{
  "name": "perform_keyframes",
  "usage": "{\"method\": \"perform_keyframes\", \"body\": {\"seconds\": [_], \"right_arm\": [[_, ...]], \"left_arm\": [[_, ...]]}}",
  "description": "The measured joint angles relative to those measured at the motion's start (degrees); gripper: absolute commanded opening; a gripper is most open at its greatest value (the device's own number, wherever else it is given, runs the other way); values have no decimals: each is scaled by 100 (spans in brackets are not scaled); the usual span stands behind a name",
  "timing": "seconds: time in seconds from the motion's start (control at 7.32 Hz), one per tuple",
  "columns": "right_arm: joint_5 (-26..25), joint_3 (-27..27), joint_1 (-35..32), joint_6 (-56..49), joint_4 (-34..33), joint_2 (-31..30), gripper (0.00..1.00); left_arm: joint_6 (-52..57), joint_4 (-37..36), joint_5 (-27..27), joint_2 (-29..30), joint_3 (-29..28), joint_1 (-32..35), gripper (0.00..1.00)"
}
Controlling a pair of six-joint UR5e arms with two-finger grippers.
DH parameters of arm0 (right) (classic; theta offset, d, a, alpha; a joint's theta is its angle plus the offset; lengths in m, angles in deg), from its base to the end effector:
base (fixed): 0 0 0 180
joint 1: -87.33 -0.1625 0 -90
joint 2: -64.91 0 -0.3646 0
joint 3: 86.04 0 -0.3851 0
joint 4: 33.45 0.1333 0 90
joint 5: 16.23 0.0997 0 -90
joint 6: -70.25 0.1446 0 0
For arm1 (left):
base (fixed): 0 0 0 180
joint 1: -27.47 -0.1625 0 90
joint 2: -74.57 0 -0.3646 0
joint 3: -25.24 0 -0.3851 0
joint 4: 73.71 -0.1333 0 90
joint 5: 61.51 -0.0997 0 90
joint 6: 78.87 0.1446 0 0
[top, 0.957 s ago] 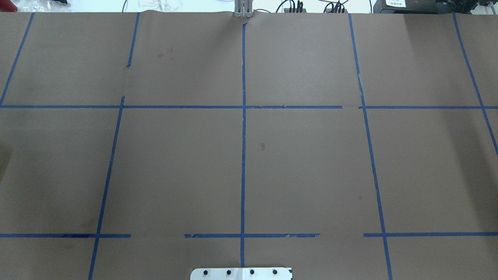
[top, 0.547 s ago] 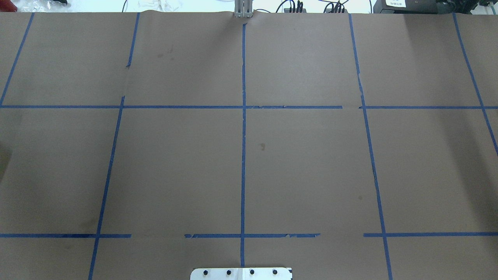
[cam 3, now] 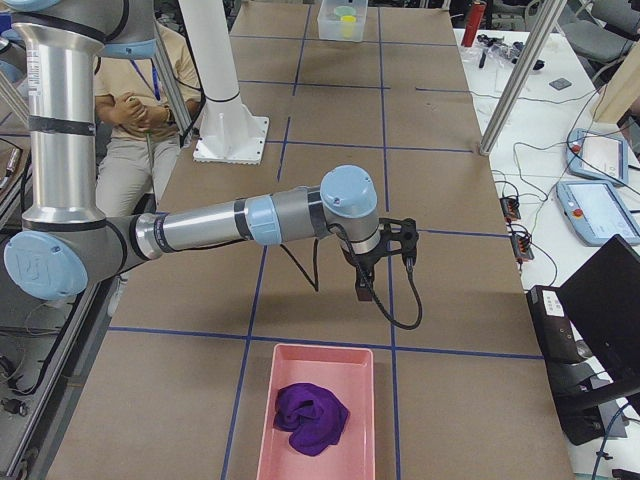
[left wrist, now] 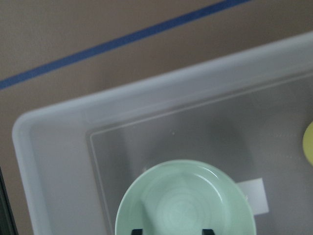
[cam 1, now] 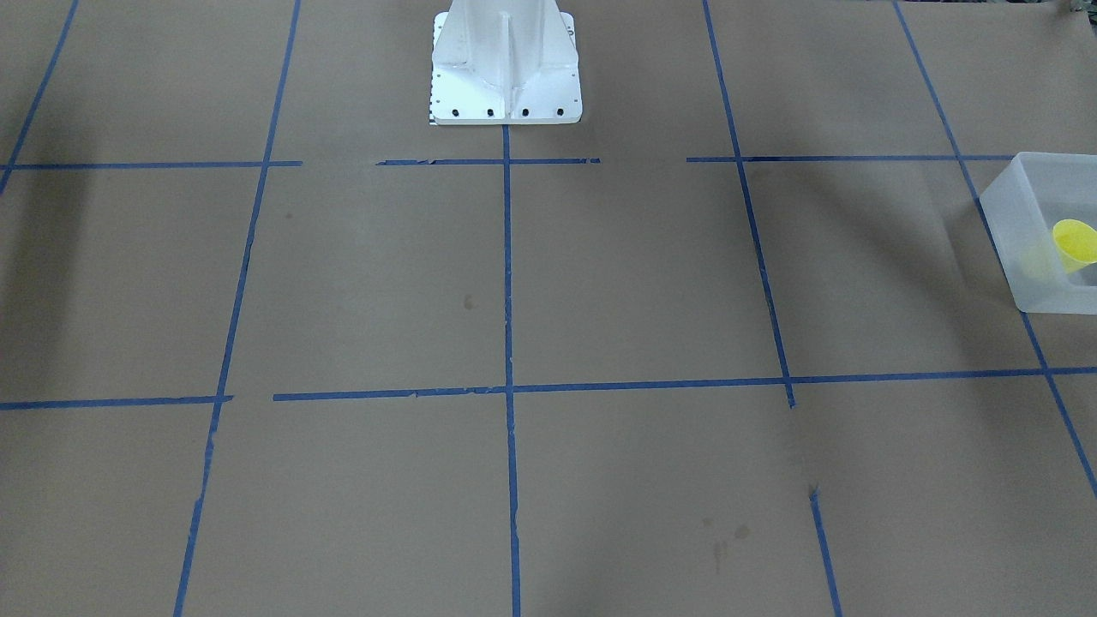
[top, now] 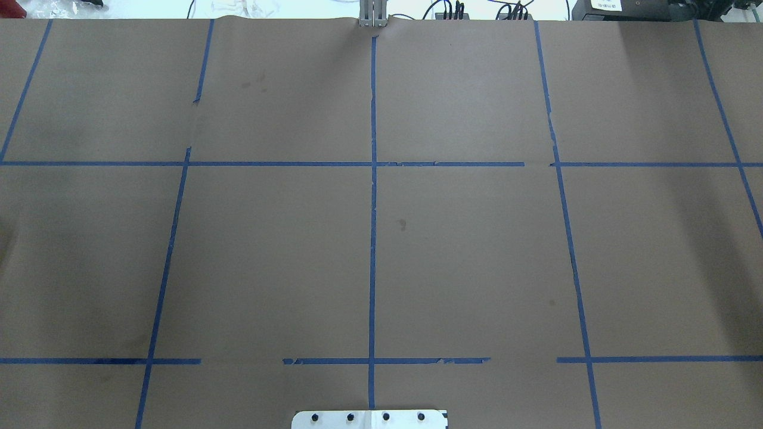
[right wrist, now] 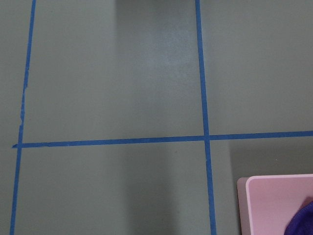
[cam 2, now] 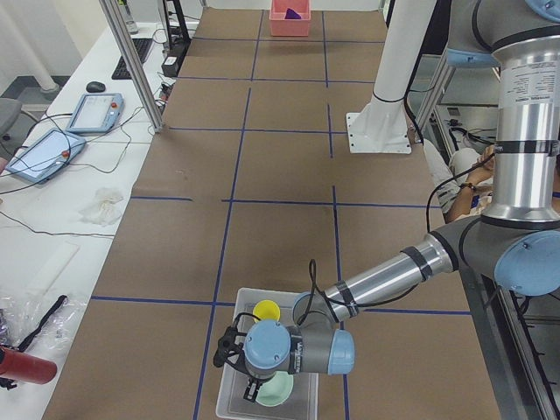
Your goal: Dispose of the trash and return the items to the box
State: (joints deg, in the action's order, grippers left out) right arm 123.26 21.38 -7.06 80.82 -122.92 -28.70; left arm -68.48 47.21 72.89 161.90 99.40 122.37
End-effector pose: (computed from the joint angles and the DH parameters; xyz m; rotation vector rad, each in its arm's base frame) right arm 0.0593 -0.4677 0.5008 0.1879 -0.8708 0.1355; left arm -0.0720 -0.4633 0.7284 0.3068 0.7384 0.1746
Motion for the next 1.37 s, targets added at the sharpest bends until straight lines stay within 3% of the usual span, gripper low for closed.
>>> {"method": "perform_keyframes", "body": {"seconds": [0.14,0.41,0.68,0.96,1.37], "right_arm": [[25,0,30,4,-2,0,100],[24,-5,136,8,-8,-3,100],[2,-44,346,77,-38,7,100],[18,-81,593,197,-344,106,100],[-17,-118,981,219,-591,218,100]], "left_arm": [[-563,-339,-6,15,782,-256,100],[-1449,-1836,-49,161,2552,-788,100],[-1655,-3391,-72,445,3710,-941,100],[-1686,-3929,-55,417,3989,-974,100],[-1638,-3778,-5,123,3776,-977,100]]}}
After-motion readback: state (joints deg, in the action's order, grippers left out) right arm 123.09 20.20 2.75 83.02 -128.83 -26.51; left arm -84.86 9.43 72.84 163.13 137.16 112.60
